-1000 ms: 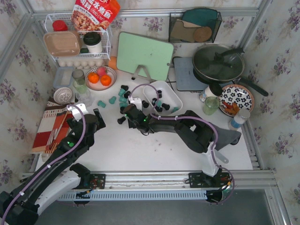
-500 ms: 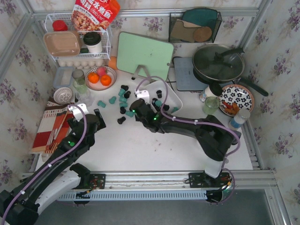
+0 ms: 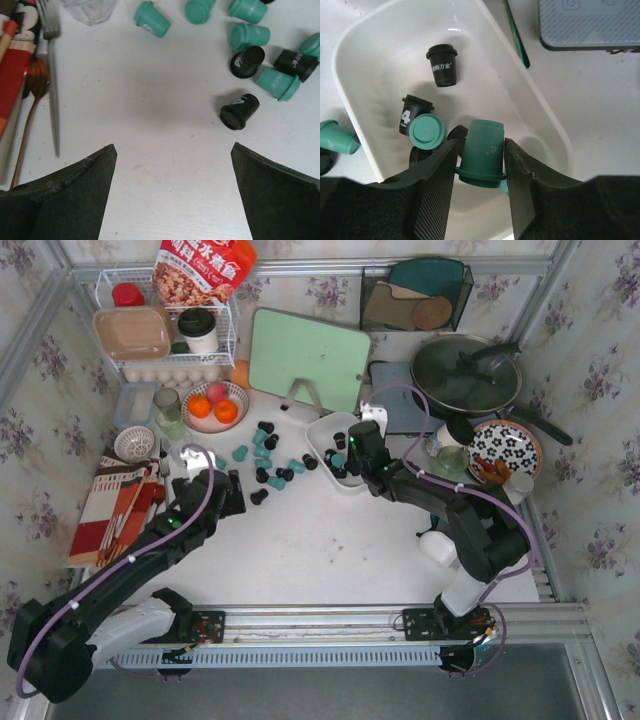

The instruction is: Mix the coffee capsules in the storage basket

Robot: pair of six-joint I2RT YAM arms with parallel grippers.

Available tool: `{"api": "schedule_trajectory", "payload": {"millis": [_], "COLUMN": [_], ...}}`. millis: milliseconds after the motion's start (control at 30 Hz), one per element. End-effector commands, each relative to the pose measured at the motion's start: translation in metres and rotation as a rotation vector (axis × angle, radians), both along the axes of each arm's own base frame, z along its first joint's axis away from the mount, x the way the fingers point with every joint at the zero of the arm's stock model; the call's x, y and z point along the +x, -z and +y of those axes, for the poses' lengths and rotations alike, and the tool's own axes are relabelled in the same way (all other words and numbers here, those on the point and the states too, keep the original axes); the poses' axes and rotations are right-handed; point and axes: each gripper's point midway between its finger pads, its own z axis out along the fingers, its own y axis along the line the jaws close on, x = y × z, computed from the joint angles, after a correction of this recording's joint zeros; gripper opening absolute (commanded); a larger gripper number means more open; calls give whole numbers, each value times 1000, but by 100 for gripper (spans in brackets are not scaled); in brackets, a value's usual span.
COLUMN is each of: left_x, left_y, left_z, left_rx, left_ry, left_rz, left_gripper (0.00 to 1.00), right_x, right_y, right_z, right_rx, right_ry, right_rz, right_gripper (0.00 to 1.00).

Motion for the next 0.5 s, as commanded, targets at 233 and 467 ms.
{"api": "schedule_trajectory", "payload": {"millis": [233,467], "left_x": [15,17], "left_y": [16,31], "left_z": [-39,-59], "left_rx": [22,-3], "left_ry": [219,311], "left_rz": [65,111], "left_gripper": [100,92], "right_x": [6,-16], "right_y": [8,-1], "right_z": [-5,-9], "right_rx": [32,71], "right_ry": [-49,-101], "right_rz": [28,-24], "right_gripper": [66,66]}}
